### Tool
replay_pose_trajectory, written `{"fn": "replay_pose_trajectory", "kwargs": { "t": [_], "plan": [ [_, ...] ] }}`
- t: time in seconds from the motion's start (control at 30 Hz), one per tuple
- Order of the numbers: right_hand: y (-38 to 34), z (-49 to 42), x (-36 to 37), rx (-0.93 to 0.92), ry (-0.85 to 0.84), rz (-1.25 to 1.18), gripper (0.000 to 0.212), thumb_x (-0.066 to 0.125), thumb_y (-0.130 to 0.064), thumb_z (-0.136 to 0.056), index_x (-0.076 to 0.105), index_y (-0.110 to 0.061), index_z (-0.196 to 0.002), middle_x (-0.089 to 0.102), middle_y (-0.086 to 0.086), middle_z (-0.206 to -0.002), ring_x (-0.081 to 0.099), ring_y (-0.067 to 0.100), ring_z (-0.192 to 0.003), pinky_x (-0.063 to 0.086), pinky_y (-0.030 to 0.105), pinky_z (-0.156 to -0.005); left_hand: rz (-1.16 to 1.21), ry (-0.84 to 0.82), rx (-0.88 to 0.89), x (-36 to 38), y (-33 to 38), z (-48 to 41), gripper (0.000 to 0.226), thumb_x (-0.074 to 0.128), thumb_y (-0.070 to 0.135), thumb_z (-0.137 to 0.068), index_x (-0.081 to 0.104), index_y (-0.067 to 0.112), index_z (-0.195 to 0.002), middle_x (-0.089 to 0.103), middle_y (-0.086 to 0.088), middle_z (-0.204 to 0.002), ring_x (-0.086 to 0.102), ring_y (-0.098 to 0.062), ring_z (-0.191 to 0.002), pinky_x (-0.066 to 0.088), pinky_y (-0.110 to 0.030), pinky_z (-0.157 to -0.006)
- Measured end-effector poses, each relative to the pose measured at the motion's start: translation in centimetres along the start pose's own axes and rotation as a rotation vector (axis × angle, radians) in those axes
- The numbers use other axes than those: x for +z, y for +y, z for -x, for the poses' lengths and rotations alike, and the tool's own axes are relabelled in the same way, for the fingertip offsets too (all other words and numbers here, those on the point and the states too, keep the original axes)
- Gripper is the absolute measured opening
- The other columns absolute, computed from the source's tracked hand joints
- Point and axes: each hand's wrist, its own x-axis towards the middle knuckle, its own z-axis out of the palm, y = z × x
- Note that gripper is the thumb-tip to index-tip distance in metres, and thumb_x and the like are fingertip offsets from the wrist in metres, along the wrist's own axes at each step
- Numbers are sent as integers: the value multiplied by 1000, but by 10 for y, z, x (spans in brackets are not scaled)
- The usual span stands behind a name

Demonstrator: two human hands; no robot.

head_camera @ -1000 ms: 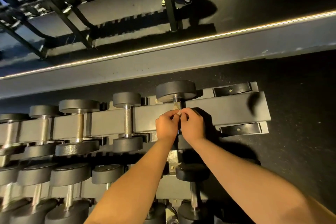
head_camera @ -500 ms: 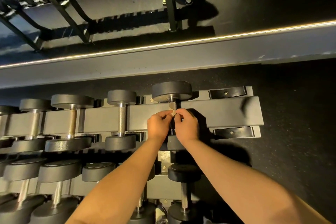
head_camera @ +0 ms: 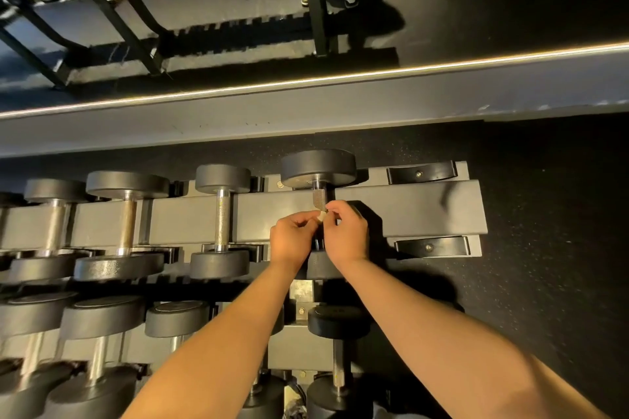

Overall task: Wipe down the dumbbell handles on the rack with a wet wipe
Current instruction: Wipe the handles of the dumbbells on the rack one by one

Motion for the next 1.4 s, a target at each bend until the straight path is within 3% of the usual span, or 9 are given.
{"fn": "replay_pose_trajectory", "kwargs": {
  "t": [0.17,0.33,0.57,0.67,0.77,0.87,1.03,1.27,1.4],
  "plan": [
    [-3,2,-4,13,-24,-12,12,56,-16,-98,66,-21,-94,65,-2,-94,63,11,-85,45,15,-62,-24,-21,-118,-2,1,11,18,68,17,-94,81,29,-94,78,11,-97,70,-7,-97,56,-30,-94],
    [-4,6,-8,39,-92,-26,14,57,-15,-97,68,-25,-98,67,-3,-101,64,12,-92,45,15,-64,-44,-36,-162,-4,8,26,18,67,13,-93,82,22,-93,76,13,-87,68,1,-88,53,-17,-86],
    [6,21,-22,22,-230,-118,20,61,-19,-97,63,-22,-117,66,-7,-110,62,5,-101,52,21,-84,44,-55,12,-3,6,44,22,62,10,-97,80,22,-101,78,10,-95,72,-6,-94,56,-22,-89],
    [1,13,-27,31,-271,-116,18,60,-17,-99,65,-20,-116,65,-8,-106,60,0,-93,48,11,-71,74,-61,55,2,6,45,23,59,12,-99,73,25,-113,76,9,-100,71,-7,-93,58,-25,-88],
    [-7,-7,-26,5,-123,-92,15,59,-10,-98,70,-18,-105,66,-8,-98,62,5,-92,46,12,-72,14,18,43,5,11,39,24,53,18,-102,61,32,-121,67,20,-106,65,-1,-96,49,-16,-82],
    [-18,-29,-14,-109,28,-47,17,58,-14,-99,72,-16,-108,66,-2,-106,61,10,-97,42,10,-76,-163,73,-18,11,14,30,31,43,34,-106,54,36,-135,60,19,-109,58,-6,-99,44,-26,-84],
    [-21,-39,7,-141,-19,22,16,59,-9,-97,75,-6,-100,64,2,-99,60,13,-89,50,19,-78,-231,102,-37,13,1,23,37,39,49,-105,57,49,-136,69,18,-120,63,-5,-101,55,-33,-91],
    [0,-40,-6,-139,-93,130,19,61,-17,-99,77,-13,-107,70,-1,-102,59,4,-87,39,-3,-69,-258,92,-28,13,2,22,36,41,44,-107,57,44,-139,65,14,-133,62,-10,-117,51,-31,-100],
    [-19,-46,5,-153,-37,-8,17,59,-13,-99,76,-9,-102,71,1,-97,63,9,-87,52,16,-81,-290,96,3,12,1,20,38,38,44,-107,55,44,-141,61,13,-139,60,-11,-122,50,-36,-104]
  ]
}}
